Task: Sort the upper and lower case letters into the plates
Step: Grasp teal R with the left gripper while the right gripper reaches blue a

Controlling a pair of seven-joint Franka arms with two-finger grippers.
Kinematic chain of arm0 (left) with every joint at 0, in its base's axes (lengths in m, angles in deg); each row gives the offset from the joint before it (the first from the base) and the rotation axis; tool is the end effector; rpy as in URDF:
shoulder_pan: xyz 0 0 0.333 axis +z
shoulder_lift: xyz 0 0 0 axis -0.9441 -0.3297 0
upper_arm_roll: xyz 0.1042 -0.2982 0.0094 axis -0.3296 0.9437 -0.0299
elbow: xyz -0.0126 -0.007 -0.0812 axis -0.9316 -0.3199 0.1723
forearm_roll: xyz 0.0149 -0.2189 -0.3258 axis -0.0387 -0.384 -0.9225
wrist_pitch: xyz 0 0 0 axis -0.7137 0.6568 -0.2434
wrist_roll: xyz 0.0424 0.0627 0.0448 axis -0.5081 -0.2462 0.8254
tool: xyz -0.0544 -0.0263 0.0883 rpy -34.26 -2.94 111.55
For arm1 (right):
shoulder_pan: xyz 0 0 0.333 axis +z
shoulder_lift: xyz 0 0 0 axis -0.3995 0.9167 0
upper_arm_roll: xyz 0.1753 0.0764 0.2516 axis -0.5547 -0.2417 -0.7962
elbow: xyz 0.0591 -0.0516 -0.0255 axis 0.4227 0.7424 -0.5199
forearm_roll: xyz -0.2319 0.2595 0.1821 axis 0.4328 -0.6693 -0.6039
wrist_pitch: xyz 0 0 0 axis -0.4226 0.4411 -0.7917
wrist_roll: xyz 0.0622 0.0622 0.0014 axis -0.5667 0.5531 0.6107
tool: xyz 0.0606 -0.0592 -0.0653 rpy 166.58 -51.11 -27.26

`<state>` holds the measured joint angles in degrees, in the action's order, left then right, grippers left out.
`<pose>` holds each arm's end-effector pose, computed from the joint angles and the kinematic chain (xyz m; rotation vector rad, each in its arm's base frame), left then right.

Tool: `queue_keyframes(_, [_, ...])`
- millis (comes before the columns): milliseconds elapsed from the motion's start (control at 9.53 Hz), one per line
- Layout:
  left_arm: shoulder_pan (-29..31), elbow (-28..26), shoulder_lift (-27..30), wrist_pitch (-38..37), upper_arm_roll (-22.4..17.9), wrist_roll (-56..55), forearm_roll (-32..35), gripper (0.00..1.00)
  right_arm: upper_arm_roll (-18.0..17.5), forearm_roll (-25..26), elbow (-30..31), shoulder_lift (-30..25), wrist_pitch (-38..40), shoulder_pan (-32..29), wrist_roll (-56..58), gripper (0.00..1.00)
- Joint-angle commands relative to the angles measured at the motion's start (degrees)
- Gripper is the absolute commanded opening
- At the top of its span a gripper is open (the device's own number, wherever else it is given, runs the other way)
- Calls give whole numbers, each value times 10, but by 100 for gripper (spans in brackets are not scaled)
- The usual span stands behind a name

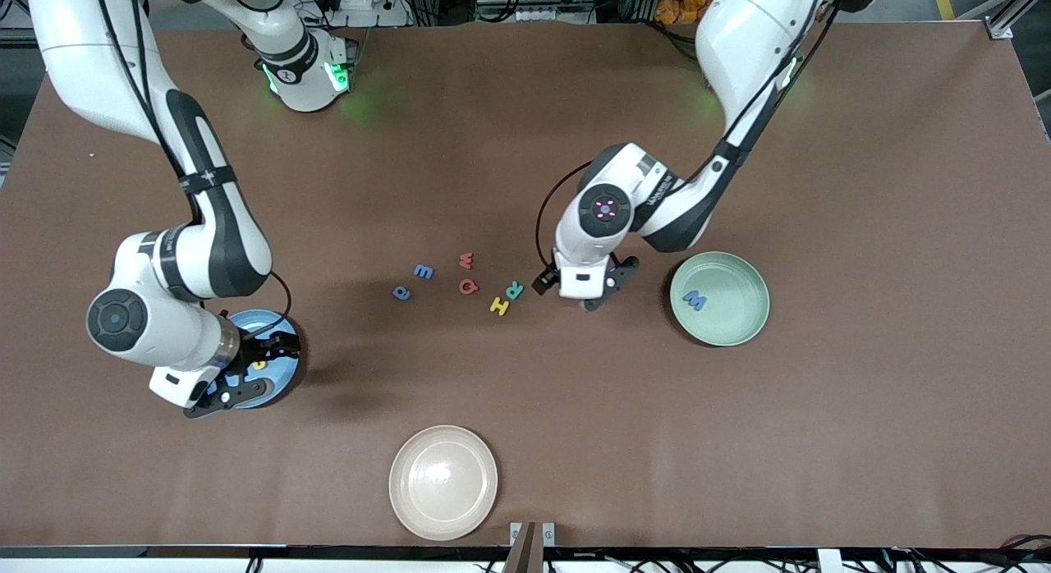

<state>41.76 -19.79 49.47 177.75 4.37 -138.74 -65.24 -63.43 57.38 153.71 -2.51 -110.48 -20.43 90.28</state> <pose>0.5231 -0.4597 0.2470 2.8957 1.0246 -0.2114 0.6974 0.0803 0.3027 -3.0755 -0.5264 0.0371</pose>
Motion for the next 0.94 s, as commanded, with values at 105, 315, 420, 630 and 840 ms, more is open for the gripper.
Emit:
queue_keyframes(105, [-12,28,-33,24,-7,266,54,100,-8,-5,17,-29,28,16,-72,100])
queue_keyframes(315, [-20,28,-35,37,-6,467,134,100,-11,-5,17,-41,53,24,-96,100])
queue_keyframes(420, [-36,29,-35,50,-6,524,156,100,-12,-5,17,-43,58,24,-96,100])
queue_keyframes(630, [-41,44,-47,86,-6,675,192,100,-11,-5,17,-43,59,20,-98,100])
queue_keyframes(840, [-41,48,-82,179,-6,753,193,100,-11,-5,18,-43,60,20,-141,100])
